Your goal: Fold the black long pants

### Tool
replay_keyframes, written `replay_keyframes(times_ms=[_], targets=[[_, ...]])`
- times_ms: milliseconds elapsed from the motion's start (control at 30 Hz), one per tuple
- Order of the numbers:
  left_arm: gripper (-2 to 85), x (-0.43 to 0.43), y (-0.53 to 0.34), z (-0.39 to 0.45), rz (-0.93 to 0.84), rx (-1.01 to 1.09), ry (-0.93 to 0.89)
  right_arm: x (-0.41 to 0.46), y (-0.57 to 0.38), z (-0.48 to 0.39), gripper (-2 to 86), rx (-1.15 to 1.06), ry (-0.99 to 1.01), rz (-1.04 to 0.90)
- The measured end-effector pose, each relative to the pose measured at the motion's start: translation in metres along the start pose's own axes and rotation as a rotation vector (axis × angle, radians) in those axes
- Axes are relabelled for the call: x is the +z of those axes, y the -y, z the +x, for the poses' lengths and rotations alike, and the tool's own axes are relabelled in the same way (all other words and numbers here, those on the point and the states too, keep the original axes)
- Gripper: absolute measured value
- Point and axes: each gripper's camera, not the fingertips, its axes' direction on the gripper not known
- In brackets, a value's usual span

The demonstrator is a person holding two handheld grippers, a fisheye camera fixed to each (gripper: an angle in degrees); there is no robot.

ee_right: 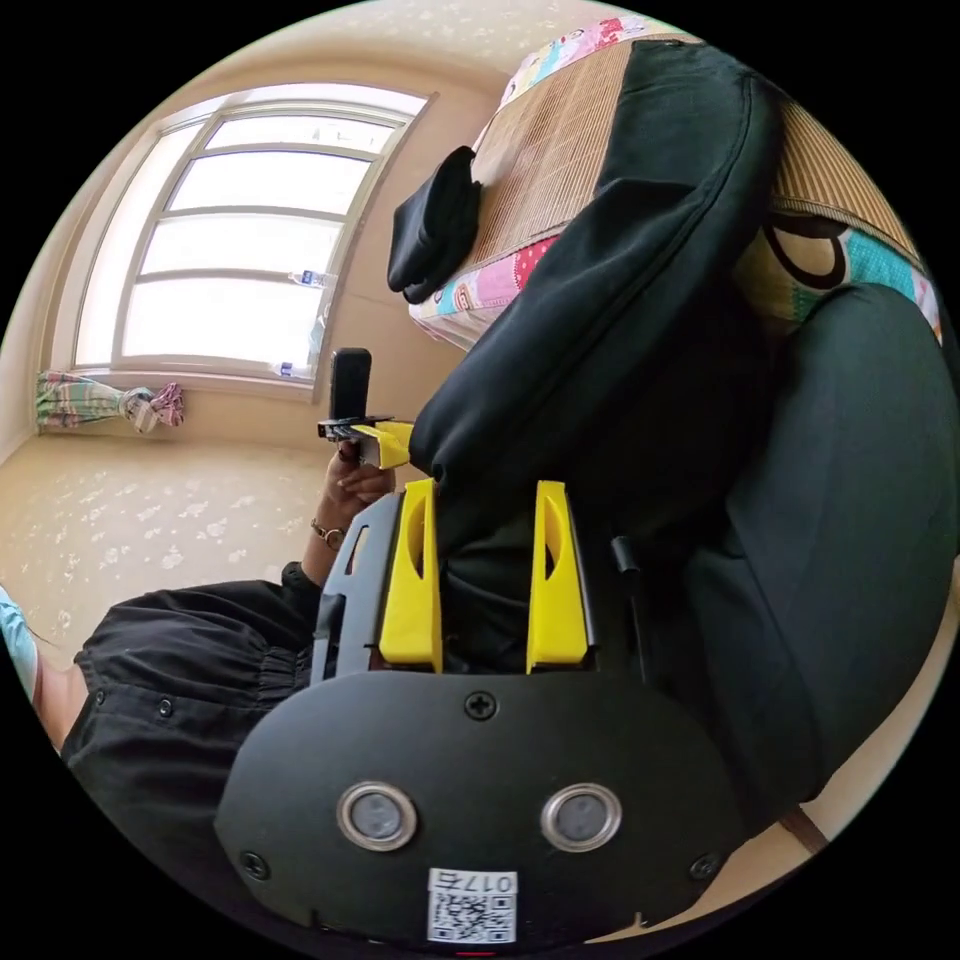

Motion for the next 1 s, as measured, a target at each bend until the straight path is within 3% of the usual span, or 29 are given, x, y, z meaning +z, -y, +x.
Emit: replay_keyframes(times_ms=[100,233,300,467,600,667,767,833,1000], targets=[[6.2,0.005,0.005,0.011,0.006,-0.068,-0.034,-0.007,0.003,-0.001,5.1,-0.042,0.065,-0.047],[4.5,-0.023,0.012,0.066,0.171,0.057,-0.208,-0.073,-0.002,-0.004,3.8,-0.128,0.407,0.115],[4.1,-0.022,0.014,0.078,0.163,0.058,-0.234,-0.097,-0.007,-0.004,3.7,-0.164,0.472,0.178],[7.7,0.039,0.009,0.055,-0.088,-0.176,-0.062,-0.092,-0.026,0.017,5.7,-0.039,0.076,-0.017],[10.4,0.046,-0.008,0.039,-0.063,-0.312,0.132,-0.135,-0.058,0.062,7.1,-0.004,0.123,0.148],[12.2,0.041,-0.010,0.049,-0.032,-0.312,0.262,-0.183,-0.085,0.106,7.0,0.098,0.073,0.363],[12.5,0.029,-0.012,0.068,0.112,-0.261,0.298,-0.221,-0.106,0.166,10.6,0.298,-0.120,0.489],[12.5,0.020,-0.016,0.085,0.259,-0.193,0.270,-0.228,-0.104,0.200,12.6,0.398,-0.208,0.472],[12.4,0.026,-0.021,0.117,0.378,-0.071,0.316,-0.222,-0.071,0.250,14.0,0.343,-0.208,0.456]])
